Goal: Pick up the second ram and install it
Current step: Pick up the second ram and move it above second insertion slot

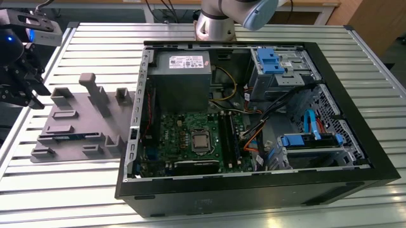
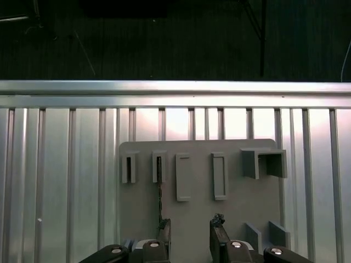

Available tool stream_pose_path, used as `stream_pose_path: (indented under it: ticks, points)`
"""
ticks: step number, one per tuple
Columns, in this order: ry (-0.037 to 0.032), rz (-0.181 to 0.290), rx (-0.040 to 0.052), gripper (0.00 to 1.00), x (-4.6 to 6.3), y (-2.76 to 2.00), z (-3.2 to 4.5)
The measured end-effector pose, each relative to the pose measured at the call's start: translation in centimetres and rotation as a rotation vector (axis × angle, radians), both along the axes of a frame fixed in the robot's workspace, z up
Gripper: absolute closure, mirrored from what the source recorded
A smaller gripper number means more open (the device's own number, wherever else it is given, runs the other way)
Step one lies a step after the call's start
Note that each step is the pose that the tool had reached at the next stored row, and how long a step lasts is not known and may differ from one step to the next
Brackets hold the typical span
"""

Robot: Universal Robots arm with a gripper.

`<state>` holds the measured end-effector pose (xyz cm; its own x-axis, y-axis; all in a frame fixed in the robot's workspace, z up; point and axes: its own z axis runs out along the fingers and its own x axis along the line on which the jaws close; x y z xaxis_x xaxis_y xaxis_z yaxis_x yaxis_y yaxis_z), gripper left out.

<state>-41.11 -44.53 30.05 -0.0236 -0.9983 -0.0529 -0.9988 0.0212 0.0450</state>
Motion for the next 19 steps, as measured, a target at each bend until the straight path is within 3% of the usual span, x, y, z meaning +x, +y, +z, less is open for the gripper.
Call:
stream_pose_path:
  ticks: [10, 19]
  points:
    - [-0.0004, 0.0, 0.0002, 0.58, 0.01, -0.11, -0.14]
    - [-0.0001, 0.01, 0.0001, 0.58, 0.0, -0.39, -0.84]
